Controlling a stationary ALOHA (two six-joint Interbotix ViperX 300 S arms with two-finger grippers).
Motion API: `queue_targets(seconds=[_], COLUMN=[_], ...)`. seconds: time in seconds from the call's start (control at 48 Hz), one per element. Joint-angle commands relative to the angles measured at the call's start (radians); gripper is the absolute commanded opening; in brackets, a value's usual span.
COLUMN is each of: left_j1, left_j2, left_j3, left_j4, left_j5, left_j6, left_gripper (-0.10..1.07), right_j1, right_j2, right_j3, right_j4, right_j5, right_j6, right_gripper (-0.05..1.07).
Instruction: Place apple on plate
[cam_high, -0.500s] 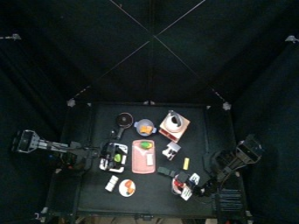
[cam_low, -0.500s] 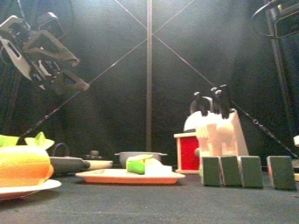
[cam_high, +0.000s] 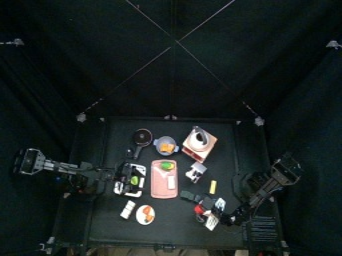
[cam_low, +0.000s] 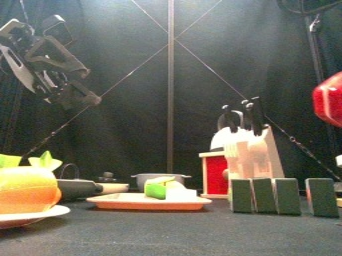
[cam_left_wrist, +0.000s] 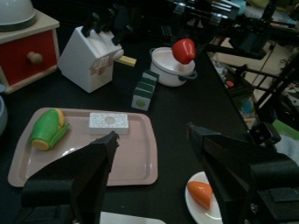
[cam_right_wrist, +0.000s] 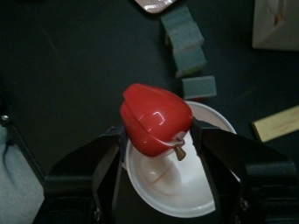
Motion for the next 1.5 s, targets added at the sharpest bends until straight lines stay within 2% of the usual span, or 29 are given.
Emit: queue_targets(seconds=[0.0,0.208,0.354,0.708,0.938,1.062,1.208,1.479], left_j1=[-0.005,-0.006,-0.006,-0.005,0.0,0.0,0.0,0.0], left_j2=[-0.005,-0.012,-0.018,-0.025,-0.025,-0.025,-0.025,-0.025], left_j3=[-0.012,-0.008,-0.005,0.003,0.003,0.006,0.006,0.006], left_j4=[0.002,0.003,0.003,0.003,0.003,0.003,0.003,0.003], left_j5=[-0.003,-0.003,-0.003,-0.003,-0.002,-0.003,-0.002,-0.002], left_j6=[0.002,0.002,0.002,0.002,0.002,0.003,0.002,0.002], left_gripper=[0.98,0.98,0.98,0.98,0.98,0.98,0.98,0.98], right_j1=[-0.051,-0.156,-0.235,-0.396,-0.476,-0.488,-0.495,-0.503], right_j2=[0.011,0.106,0.172,0.296,0.341,0.373,0.39,0.439], right_j3=[-0.055,-0.15,-0.199,-0.264,-0.313,-0.333,-0.336,-0.353], right_j4=[-0.069,-0.219,-0.299,-0.291,-0.311,-0.293,-0.25,-0.239], right_j5=[-0.035,-0.175,-0.224,-0.255,-0.387,-0.434,-0.431,-0.423], right_j6=[0.002,-0.002,0.003,-0.002,-0.075,-0.141,-0.193,-0.241], right_gripper=[0.75,0.75,0.75,0.75,0.75,0.75,0.75,0.75])
